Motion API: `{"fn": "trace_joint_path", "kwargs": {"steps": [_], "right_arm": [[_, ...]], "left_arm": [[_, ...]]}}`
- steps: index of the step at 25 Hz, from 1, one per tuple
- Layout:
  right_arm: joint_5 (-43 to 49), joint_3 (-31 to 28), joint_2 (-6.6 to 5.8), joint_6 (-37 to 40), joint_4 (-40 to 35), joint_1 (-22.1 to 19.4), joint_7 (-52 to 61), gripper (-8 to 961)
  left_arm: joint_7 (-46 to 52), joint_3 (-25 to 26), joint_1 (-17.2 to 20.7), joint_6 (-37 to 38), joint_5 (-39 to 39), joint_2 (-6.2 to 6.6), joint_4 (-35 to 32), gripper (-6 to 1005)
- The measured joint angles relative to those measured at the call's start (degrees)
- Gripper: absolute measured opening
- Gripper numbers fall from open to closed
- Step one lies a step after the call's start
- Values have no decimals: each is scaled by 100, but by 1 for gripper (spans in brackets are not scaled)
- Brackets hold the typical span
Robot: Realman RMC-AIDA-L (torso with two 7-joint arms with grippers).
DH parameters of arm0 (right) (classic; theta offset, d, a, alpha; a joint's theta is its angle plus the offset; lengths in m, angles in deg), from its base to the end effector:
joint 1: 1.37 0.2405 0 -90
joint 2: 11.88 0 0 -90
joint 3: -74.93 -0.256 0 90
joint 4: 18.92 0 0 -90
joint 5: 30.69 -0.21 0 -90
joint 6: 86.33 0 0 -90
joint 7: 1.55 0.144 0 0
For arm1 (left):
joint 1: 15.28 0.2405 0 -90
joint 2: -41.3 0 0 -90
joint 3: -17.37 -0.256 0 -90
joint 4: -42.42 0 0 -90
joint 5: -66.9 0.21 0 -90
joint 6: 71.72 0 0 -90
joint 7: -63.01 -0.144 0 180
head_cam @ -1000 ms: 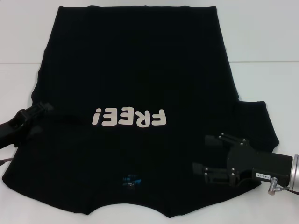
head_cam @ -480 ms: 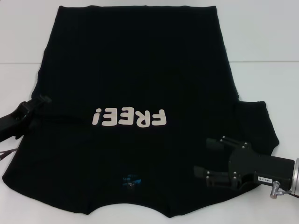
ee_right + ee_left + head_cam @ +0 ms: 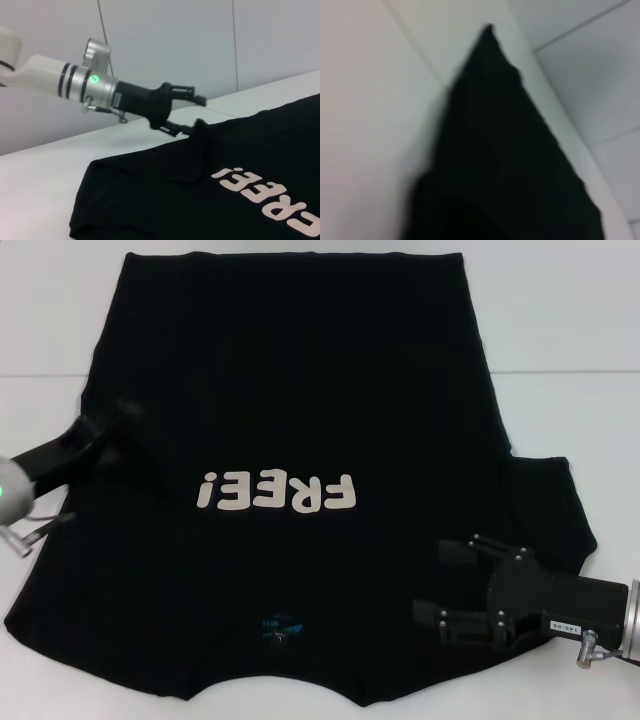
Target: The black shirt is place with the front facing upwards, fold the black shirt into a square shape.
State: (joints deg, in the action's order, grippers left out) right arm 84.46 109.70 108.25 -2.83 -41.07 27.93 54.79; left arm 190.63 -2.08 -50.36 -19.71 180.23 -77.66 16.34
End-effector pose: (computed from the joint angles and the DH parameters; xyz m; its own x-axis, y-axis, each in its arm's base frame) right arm 0.2864 0.3017 -0.0480 0.8214 -0.2301 -0.5218 -0.3912 -0.8931 -0.2220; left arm -0.3359 0.3929 0.0218 -0.2367 0.5364 0.8101 0.9716 0.1347 0.1947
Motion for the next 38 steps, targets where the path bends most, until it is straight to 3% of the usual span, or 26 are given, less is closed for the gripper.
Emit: {"fn": "trace_joint_path", "kwargs": {"steps": [5, 9, 14, 18, 23, 25, 29, 32, 35, 38], "right_arm": [[-11, 3, 0, 0, 6, 1, 0, 941], [-33, -21, 0, -28, 8, -1, 0, 941], [-140, -117, -7, -76, -26, -23, 152, 942], [-214, -228, -49, -86, -329, -78, 888, 942], [8, -187, -59, -14, -1378, -239, 2955, 941], [226, -184, -91, 113, -1823, -300, 3839, 941], [795, -214, -192, 483, -2785, -370, 5528, 942], [1509, -212, -336, 670, -3480, -298, 7090, 942], [2250, -258, -467, 919, -3792, -77, 8379, 942], [2736, -356, -537, 1210, -3845, 159, 8865, 942]], "left_arm": [[-524, -7, -157, 583, -204, -56, 56, 907], [-1193, -18, 8, 1615, -237, 15, -40, 907], [-2474, -397, 645, 3044, -192, 106, -480, 907], [-4032, -829, 1240, 4189, -113, 42, -1096, 908], [-5313, -1188, 1759, 4495, 343, -258, -1781, 908], [-5463, -1239, 1826, 4477, 466, -319, -1899, 908], [-5514, -1229, 1856, 4478, 513, -326, -1904, 908], [-5524, -1222, 1852, 4494, 493, -312, -1898, 908], [-5530, -1223, 1825, 4520, 478, -310, -1904, 907], [-5559, -1217, 1813, 4446, 477, -325, -1893, 906]]}}
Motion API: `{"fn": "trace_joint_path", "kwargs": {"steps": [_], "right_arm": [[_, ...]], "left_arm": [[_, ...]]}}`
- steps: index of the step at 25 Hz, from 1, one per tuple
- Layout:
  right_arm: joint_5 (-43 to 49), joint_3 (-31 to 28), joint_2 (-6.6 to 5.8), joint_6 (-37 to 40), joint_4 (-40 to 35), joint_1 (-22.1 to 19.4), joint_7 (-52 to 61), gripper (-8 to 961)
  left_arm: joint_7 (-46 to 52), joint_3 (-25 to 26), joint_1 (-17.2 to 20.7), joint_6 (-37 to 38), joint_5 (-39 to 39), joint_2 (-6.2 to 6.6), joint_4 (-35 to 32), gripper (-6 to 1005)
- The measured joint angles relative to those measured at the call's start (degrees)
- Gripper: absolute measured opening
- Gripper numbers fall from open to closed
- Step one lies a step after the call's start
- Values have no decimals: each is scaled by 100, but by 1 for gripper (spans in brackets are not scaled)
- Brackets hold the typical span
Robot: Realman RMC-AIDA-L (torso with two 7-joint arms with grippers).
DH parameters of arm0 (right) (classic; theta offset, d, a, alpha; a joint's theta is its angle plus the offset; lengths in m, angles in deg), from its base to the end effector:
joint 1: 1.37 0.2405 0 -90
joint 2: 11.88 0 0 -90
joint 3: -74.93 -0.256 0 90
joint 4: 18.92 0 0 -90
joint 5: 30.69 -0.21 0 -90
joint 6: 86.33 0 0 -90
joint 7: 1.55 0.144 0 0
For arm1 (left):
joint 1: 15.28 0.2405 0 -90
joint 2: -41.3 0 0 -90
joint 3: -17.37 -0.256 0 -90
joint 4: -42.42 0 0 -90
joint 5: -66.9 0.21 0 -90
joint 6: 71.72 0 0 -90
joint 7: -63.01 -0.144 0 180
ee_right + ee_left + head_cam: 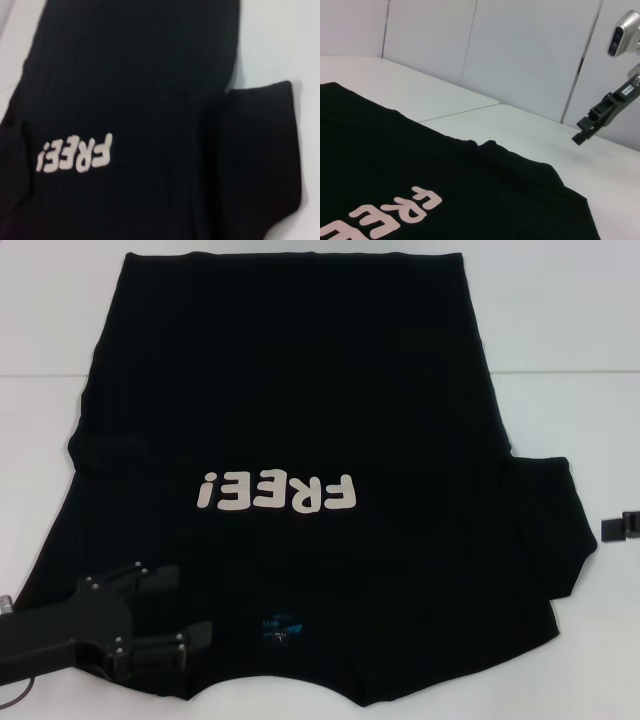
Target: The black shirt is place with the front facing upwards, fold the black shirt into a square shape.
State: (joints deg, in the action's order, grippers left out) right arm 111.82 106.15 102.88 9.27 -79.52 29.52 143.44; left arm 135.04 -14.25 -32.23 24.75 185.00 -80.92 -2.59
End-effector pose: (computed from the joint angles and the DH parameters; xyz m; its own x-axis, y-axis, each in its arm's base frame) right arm 0.3018 0.3369 0.0997 0.1622 -0.9188 -0.3599 -0.9816 -0.1131 -0.1537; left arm -0.3167 0.2579 0.0140 0.7710 0.3492 0.5325 0.5224 -0.8250 -0.2154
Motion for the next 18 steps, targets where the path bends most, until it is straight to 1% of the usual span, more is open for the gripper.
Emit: {"fn": "trace_joint_path", "kwargs": {"steps": [4, 7, 9, 14, 18], "right_arm": [[415, -43, -11, -7, 2, 169, 207, 941], [484, -41, 4, -146, 132, 212, 243, 941], [486, -16, 8, -289, 339, 260, 248, 941], [465, 13, -40, -702, 1027, 435, 186, 941], [480, 139, -43, -962, 1260, 531, 173, 941]], "left_arm": [[-66, 42, 0, -36, -22, -21, 10, 905], [-77, 126, -3, -44, -64, -21, 55, 906], [-79, 162, -3, -46, -81, -20, 68, 908], [-89, 218, 2, -46, -86, -26, 69, 907], [-91, 224, 3, -40, -86, -32, 73, 908]]}}
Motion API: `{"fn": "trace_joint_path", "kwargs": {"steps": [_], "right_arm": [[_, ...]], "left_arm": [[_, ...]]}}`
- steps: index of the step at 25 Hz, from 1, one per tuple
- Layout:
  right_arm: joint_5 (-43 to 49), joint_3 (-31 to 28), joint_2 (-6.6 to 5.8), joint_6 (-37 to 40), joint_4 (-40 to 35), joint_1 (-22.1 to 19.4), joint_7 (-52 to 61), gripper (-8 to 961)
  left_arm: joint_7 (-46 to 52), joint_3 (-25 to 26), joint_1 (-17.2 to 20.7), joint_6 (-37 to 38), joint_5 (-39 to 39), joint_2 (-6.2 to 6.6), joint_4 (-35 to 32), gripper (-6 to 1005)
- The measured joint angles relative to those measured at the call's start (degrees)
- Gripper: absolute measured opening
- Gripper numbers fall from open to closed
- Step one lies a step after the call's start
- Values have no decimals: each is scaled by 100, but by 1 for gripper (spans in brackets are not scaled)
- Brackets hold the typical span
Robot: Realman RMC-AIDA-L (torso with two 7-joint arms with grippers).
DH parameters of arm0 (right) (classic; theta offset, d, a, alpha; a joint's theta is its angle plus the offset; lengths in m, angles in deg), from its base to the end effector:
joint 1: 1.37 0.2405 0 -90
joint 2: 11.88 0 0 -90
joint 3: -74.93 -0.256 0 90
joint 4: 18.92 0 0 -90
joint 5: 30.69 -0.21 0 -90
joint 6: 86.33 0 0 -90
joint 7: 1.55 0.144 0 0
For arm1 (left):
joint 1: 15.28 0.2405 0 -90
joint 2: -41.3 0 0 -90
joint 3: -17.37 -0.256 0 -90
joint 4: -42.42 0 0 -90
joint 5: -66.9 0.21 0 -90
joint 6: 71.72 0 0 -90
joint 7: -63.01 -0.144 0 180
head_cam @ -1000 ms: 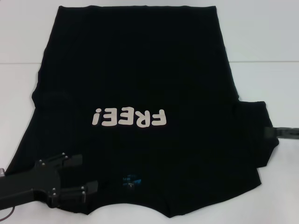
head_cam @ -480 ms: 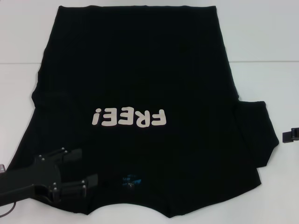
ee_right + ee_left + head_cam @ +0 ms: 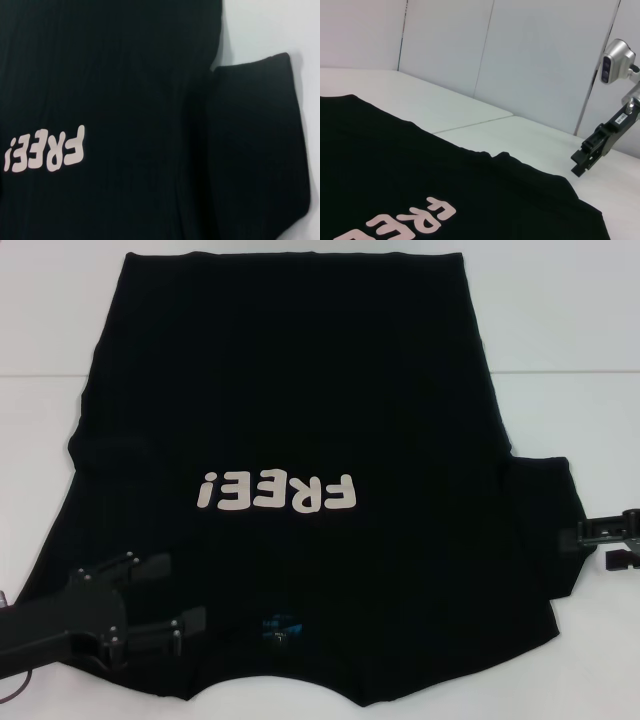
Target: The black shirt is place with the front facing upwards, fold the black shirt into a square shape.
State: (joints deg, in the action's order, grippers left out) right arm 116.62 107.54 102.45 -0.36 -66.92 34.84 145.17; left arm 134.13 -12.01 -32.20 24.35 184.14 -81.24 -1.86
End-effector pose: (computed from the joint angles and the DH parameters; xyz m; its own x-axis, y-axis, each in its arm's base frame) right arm 0.3069 0.3609 0.0627 0.1024 -0.9425 -0.3181 -0.9836 -0.0483 -0.1735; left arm -0.3186 0.2586 0.0159 0.7533 0.3370 0.5648 0.5408 -0.8061 -0.2402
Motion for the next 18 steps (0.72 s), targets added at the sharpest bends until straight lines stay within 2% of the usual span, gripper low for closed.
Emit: {"fn": "trace_joint_path", "kwargs": {"steps": [11, 18], "right_arm": [[13, 263, 33, -551, 508, 148, -9, 942], [-3, 347, 48, -655, 554, 183, -12, 941]], "left_arm": [[-2, 56, -5, 10, -20, -21, 1, 907], [-2, 56, -15, -4, -63, -35, -1, 908]]}}
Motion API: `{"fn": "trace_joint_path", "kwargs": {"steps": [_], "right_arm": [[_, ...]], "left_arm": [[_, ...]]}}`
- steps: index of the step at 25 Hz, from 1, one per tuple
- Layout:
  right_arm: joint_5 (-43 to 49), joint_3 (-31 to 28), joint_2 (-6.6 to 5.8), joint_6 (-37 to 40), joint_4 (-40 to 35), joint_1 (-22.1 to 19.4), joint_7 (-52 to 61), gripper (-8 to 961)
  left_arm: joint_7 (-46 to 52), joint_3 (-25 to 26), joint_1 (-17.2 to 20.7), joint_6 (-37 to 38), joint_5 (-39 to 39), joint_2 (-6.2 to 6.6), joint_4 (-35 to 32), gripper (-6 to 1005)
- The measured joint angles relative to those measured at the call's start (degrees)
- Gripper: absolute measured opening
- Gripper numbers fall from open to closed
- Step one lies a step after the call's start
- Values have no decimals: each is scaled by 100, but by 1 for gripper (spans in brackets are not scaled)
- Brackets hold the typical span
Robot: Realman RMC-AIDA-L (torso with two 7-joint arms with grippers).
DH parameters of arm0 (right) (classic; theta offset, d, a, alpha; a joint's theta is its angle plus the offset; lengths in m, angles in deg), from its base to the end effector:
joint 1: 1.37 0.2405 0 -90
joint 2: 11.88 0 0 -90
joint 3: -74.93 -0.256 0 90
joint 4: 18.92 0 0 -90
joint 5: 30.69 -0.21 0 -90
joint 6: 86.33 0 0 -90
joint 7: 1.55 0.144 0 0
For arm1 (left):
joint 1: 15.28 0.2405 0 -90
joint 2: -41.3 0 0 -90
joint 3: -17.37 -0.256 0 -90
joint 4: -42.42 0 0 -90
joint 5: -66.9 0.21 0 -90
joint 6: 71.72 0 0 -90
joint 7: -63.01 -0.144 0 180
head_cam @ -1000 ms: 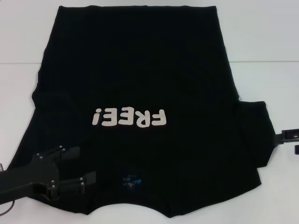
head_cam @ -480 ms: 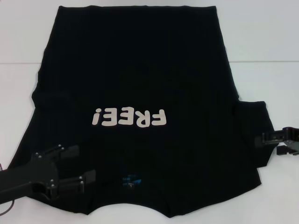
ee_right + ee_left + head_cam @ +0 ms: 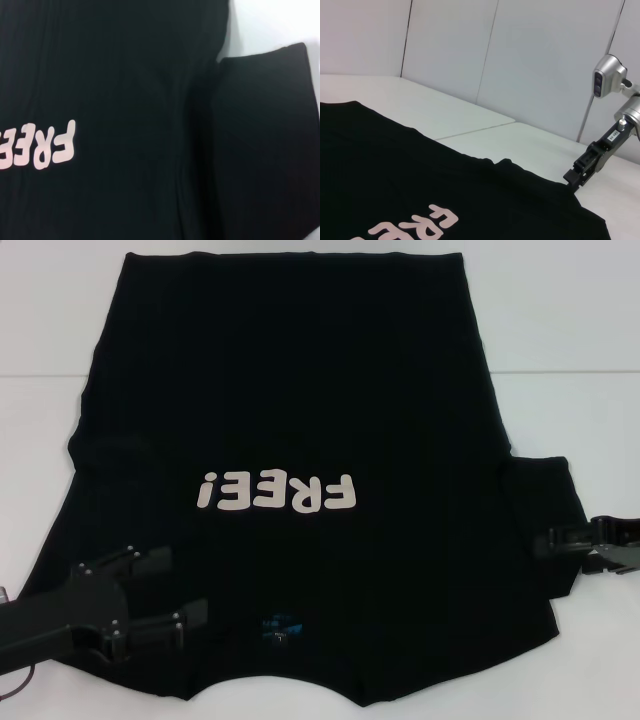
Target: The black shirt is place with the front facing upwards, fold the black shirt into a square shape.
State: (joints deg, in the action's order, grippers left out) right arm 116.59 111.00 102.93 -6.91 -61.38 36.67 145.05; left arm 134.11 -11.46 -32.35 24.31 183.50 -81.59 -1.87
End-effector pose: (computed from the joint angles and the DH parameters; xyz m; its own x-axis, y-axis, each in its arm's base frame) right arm 0.3053 0.3711 0.0379 0.1195 -0.9461 -0.3009 -0.9774 -0.0589 -0.2031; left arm -0.3167 0.2601 0.0159 0.7447 0.3291 0.5806 0.5452 -0.8017 -0.2449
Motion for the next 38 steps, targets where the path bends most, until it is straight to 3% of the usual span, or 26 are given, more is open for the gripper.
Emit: {"fn": "trace_joint_path", "kwargs": {"steps": [10, 23, 29, 34, 38], "right_arm": [[-6, 116, 32, -124, 164, 89, 0, 942], [-22, 115, 26, -142, 134, 102, -8, 861], [-3, 121, 1, -152, 156, 108, 25, 663], [12, 155, -11, -136, 158, 113, 56, 414], [12, 181, -13, -112, 153, 116, 58, 289]], "left_arm": [[0, 0, -7, -40, -7, -17, 0, 907], [0, 0, -7, -49, -16, -31, -1, 907], [0, -1, -7, -45, -16, -33, -1, 907], [-5, -1, -6, -35, -58, -33, 3, 908], [-61, 0, 8, -9, -128, -28, 78, 907]]}}
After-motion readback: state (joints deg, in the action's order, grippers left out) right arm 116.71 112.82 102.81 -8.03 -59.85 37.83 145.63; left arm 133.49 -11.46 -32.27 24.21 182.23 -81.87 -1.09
